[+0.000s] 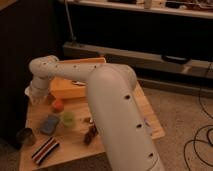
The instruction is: Stack cups on top of each other
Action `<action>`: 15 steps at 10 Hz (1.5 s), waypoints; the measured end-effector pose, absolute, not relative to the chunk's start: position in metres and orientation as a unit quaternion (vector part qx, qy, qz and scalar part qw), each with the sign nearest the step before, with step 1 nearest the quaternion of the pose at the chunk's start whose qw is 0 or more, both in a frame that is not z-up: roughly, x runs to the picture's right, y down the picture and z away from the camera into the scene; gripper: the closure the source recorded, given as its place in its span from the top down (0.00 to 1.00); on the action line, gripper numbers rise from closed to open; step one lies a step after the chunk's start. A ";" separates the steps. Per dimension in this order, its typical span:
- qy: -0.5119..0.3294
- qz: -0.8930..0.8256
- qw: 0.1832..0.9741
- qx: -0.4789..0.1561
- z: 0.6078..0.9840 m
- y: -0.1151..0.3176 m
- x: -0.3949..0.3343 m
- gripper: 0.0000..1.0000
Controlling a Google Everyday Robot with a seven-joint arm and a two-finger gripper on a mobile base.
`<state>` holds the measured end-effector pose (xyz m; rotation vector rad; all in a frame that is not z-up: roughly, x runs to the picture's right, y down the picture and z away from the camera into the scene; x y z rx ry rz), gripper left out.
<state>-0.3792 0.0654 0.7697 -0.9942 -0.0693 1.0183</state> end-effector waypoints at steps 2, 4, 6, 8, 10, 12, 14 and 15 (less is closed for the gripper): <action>-0.032 0.467 0.757 -0.456 0.770 0.065 -0.379 0.02; -0.032 0.467 0.757 -0.456 0.770 0.065 -0.379 0.02; -0.032 0.467 0.757 -0.456 0.770 0.065 -0.379 0.02; -0.032 0.467 0.757 -0.456 0.770 0.066 -0.379 0.02; -0.032 0.467 0.757 -0.456 0.770 0.065 -0.379 0.02; -0.032 0.467 0.757 -0.456 0.770 0.065 -0.379 0.02; -0.029 0.467 0.756 -0.458 0.770 0.063 -0.379 0.02; -0.029 0.451 0.754 -0.477 0.768 0.057 -0.378 0.02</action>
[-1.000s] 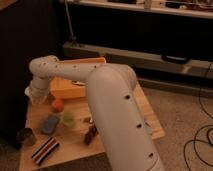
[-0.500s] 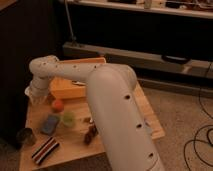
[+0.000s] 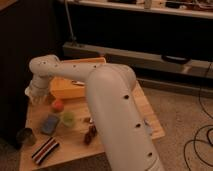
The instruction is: Stack cups on top of each other
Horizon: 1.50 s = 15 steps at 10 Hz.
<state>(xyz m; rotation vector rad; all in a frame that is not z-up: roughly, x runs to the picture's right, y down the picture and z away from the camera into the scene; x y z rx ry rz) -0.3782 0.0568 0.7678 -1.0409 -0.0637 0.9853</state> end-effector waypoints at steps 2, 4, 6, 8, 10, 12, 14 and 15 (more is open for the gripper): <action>-0.025 0.422 0.744 -0.518 0.765 0.044 -0.372 0.02; -0.019 0.397 0.741 -0.541 0.753 0.060 -0.374 0.02; -0.033 0.386 0.736 -0.555 0.732 0.085 -0.374 0.02; -0.043 0.382 0.740 -0.552 0.710 0.111 -0.372 0.02; -0.053 0.386 0.755 -0.528 0.688 0.136 -0.362 0.00; -0.044 0.382 0.769 -0.511 0.685 0.145 -0.363 0.07; -0.021 0.387 0.786 -0.483 0.695 0.153 -0.372 0.26; -0.013 0.393 0.791 -0.469 0.705 0.160 -0.372 0.37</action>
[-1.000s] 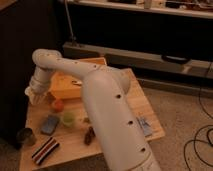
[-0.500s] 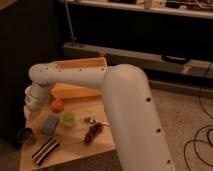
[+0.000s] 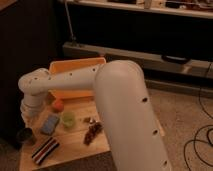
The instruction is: Stack cups on top of each other
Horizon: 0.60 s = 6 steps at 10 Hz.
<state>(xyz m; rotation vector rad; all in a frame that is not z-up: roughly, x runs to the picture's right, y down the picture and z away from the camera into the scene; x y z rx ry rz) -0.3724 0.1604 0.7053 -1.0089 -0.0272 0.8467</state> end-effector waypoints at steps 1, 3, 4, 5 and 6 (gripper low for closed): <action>-0.009 0.399 0.793 -0.460 0.714 0.167 -0.373 0.46; -0.011 0.408 0.790 -0.457 0.721 0.169 -0.372 0.67; -0.010 0.411 0.789 -0.456 0.724 0.169 -0.372 0.76; -0.009 0.412 0.789 -0.455 0.725 0.169 -0.373 0.80; -0.008 0.412 0.789 -0.456 0.726 0.170 -0.375 0.80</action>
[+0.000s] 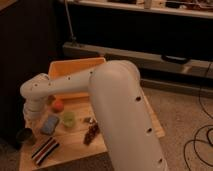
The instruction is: Stack cups on top of each other
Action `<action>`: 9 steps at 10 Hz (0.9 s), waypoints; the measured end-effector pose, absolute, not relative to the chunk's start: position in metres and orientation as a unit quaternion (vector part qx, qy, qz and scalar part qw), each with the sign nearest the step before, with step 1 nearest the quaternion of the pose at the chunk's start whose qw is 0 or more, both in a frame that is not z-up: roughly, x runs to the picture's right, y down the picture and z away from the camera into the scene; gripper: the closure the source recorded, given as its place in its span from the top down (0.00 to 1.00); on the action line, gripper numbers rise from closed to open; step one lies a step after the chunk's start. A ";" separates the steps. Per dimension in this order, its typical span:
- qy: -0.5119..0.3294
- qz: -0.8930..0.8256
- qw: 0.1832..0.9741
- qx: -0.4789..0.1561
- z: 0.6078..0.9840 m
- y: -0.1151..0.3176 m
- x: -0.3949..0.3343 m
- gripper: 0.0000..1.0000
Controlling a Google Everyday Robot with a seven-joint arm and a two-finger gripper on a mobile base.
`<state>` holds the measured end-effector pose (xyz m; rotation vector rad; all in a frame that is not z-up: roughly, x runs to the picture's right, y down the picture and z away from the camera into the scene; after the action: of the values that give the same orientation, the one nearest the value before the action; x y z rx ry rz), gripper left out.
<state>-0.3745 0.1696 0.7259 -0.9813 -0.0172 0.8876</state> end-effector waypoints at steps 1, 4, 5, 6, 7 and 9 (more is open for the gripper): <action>-0.005 0.412 0.788 -0.457 0.727 0.170 -0.376 0.80; 0.002 0.409 0.787 -0.461 0.731 0.174 -0.378 0.80; 0.005 0.407 0.787 -0.463 0.732 0.177 -0.379 0.80; 0.007 0.406 0.787 -0.465 0.733 0.179 -0.380 0.80; 0.010 0.405 0.786 -0.467 0.735 0.182 -0.381 0.80; 0.014 0.403 0.785 -0.470 0.739 0.188 -0.383 0.80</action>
<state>-0.3834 0.1875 0.7391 -1.0145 0.0312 0.8689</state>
